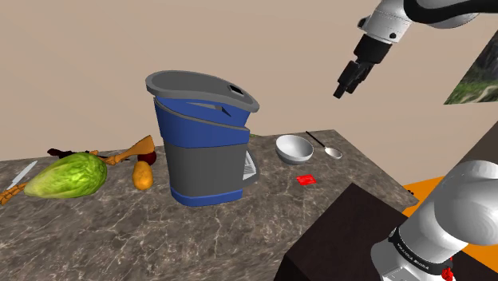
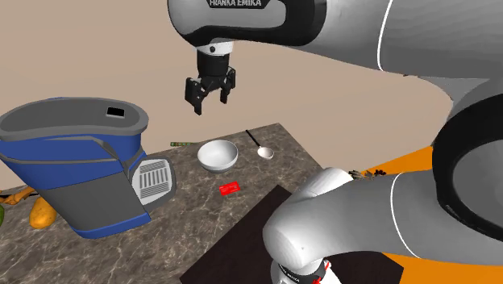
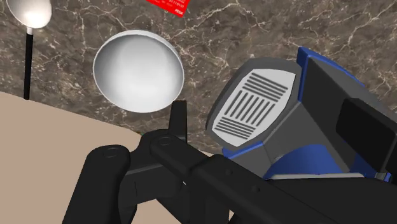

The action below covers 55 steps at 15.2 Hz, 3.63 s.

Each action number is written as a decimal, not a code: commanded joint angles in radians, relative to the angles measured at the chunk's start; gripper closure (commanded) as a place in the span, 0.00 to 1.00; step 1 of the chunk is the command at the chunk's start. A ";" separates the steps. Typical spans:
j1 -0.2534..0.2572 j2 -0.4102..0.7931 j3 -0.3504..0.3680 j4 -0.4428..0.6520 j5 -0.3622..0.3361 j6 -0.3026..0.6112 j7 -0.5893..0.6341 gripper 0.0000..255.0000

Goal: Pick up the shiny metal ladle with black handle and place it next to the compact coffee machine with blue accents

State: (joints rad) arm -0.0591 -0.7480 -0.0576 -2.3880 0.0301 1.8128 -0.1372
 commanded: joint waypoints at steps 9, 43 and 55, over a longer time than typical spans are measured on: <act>-0.061 0.239 -0.120 -0.051 -0.024 0.276 -0.065 0.00; -0.340 1.363 -0.251 0.495 0.483 0.700 -0.486 0.00; -0.357 1.439 -0.219 0.525 0.517 0.746 -0.506 0.00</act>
State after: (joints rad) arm -0.4164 0.6903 -0.2772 -1.8633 0.5465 2.5584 -0.6431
